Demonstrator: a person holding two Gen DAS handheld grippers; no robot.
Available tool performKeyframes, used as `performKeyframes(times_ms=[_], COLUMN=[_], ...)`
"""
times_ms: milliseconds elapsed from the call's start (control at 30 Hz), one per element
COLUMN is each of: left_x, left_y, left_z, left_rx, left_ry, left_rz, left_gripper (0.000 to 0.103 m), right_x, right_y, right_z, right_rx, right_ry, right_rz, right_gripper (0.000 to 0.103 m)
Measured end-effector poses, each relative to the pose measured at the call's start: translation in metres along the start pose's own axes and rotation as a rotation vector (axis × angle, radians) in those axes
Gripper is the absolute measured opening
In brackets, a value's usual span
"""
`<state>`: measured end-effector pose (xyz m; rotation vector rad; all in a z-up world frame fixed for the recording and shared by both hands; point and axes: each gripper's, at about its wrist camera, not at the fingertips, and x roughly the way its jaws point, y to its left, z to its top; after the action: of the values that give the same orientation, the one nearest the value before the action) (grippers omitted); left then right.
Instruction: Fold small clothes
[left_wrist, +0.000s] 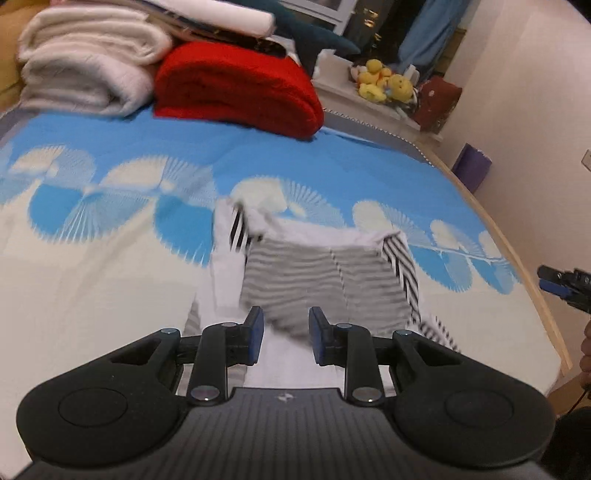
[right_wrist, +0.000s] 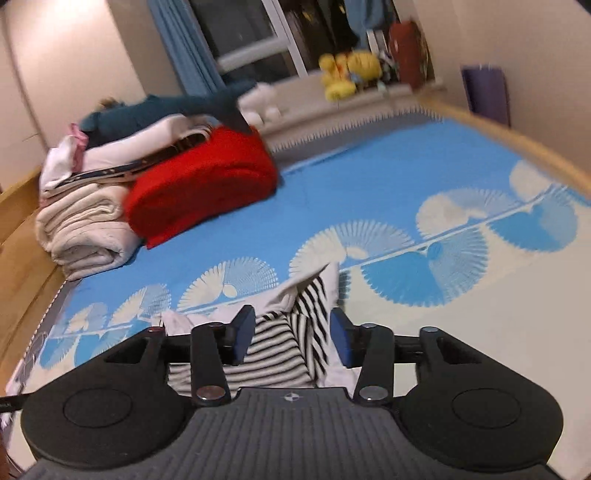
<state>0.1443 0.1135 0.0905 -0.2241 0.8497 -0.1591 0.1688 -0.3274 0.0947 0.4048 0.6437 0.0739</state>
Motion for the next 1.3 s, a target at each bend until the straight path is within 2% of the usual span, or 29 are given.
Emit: performKeyframes(times_ms=[100, 167, 233, 300, 333, 367, 467, 600, 733, 800, 833, 867, 900, 1000, 1067, 1133, 1233, 1300], left_x=[0.008, 0.019, 0.033, 0.04, 0.043, 0.046, 0.053, 0.062, 0.078, 0.08, 0.08, 0.08, 0.076, 0.044, 0.029, 0.033, 0.055, 0.059], left_y=[0.014, 0.025, 0.04, 0.051, 0.053, 0.053, 0.053, 0.066, 0.071, 0.069, 0.067, 0.066, 0.065, 0.065, 0.063, 0.061, 0.059, 0.064], left_z=[-0.048, -0.076, -0.093, -0.1, -0.102, -0.104, -0.111, -0.121, -0.13, -0.132, -0.131, -0.131, -0.129, -0.114, -0.111, -0.119, -0.13, -0.125], left_rx=[-0.061, -0.118, -0.227, -0.317, -0.33, -0.32, -0.295, -0.366, -0.385, -0.361, -0.346, -0.343, -0.339, -0.335, -0.321, -0.289, -0.266, -0.302], left_ry=[0.036, 0.068, 0.167, 0.196, 0.213, 0.235, 0.266, 0.304, 0.356, 0.348, 0.345, 0.348, 0.34, 0.235, 0.204, 0.265, 0.388, 0.374], left_rz=[0.022, 0.039, 0.064, 0.014, -0.009, -0.015, 0.022, 0.036, 0.067, 0.089, 0.089, 0.067, 0.054, 0.029, 0.015, 0.033, 0.05, 0.057], left_gripper=[0.029, 0.03, 0.033, 0.048, 0.062, 0.069, 0.069, 0.069, 0.065, 0.052, 0.031, 0.009, 0.009, 0.008, 0.008, 0.008, 0.012, 0.019], right_x=[-0.011, -0.002, 0.011, 0.019, 0.024, 0.029, 0.045, 0.051, 0.056, 0.058, 0.058, 0.057, 0.055, 0.039, 0.022, 0.014, 0.02, 0.033], right_y=[-0.018, -0.036, -0.049, -0.066, -0.071, -0.075, -0.071, -0.069, -0.064, -0.058, -0.055, -0.054, -0.056, -0.059, -0.064, -0.071, -0.076, -0.078], right_z=[-0.045, -0.076, -0.105, -0.134, -0.146, -0.156, -0.165, -0.171, -0.187, -0.19, -0.19, -0.19, -0.188, -0.175, -0.163, -0.159, -0.166, -0.174], right_rx=[0.002, 0.028, 0.092, 0.175, 0.206, 0.235, 0.205, 0.161, 0.116, 0.064, 0.048, 0.046, 0.068, 0.142, 0.187, 0.224, 0.219, 0.215], right_ry=[0.022, 0.073, 0.158, 0.225, 0.278, 0.318, 0.387, 0.42, 0.49, 0.491, 0.487, 0.481, 0.48, 0.416, 0.359, 0.343, 0.403, 0.475], right_rz=[-0.043, -0.077, -0.098, -0.107, -0.153, -0.181, -0.163, -0.203, -0.207, -0.212, -0.213, -0.212, -0.193, -0.166, -0.148, -0.137, -0.193, -0.206], right_gripper=[0.05, 0.051, 0.051, 0.051, 0.051, 0.052, 0.051, 0.053, 0.053, 0.052, 0.048, 0.025, 0.012, 0.006, 0.006, 0.006, 0.006, 0.016])
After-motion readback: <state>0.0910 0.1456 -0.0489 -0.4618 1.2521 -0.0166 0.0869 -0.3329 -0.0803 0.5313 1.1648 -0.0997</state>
